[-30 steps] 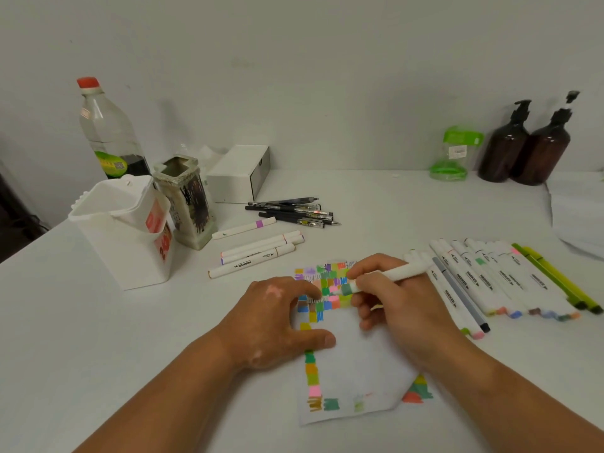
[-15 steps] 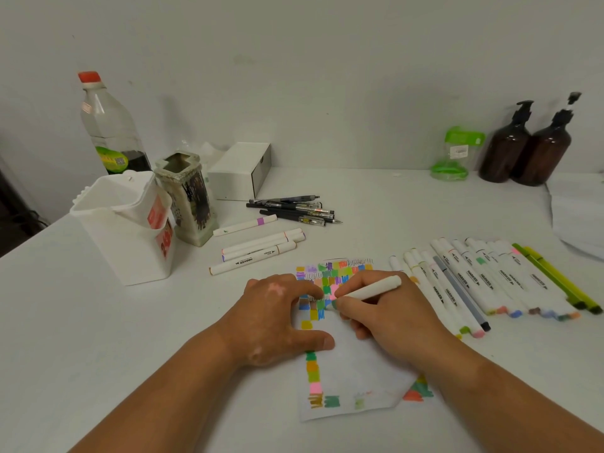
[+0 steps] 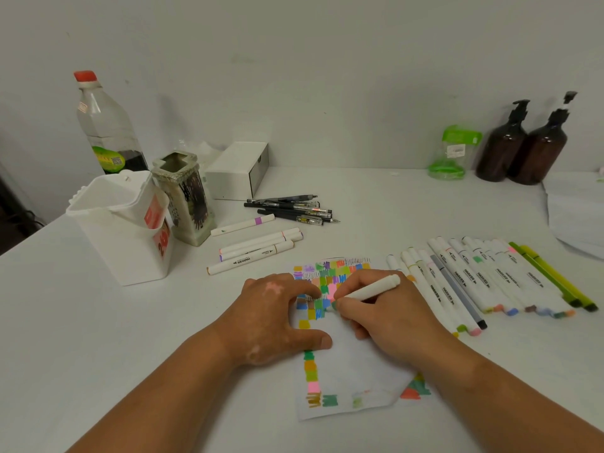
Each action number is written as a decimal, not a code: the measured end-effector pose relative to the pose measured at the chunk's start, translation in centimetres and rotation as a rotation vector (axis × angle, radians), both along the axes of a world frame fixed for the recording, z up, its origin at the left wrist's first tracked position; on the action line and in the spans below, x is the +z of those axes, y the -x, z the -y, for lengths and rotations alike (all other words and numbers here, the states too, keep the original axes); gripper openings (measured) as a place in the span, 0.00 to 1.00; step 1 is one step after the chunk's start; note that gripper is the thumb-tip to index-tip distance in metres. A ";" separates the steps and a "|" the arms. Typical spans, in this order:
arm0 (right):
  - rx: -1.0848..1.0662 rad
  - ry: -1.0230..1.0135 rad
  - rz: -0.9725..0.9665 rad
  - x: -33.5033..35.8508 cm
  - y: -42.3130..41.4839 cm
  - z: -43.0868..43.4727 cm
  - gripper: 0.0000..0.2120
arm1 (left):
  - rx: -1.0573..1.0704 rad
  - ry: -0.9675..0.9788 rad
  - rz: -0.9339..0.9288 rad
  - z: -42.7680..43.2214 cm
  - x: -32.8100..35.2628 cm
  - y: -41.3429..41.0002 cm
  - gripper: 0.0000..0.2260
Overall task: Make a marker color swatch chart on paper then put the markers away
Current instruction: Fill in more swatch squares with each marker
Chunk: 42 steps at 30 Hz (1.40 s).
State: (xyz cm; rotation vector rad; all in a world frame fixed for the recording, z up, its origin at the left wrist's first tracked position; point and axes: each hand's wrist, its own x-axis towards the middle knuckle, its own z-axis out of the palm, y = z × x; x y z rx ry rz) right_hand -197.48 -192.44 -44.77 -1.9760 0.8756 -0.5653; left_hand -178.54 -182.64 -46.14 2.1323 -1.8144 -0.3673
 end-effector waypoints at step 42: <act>0.025 -0.399 0.612 2.2 1.2 0.6 0.05 | 0.039 0.274 -0.745 -1.0 2.5 0.2 0.11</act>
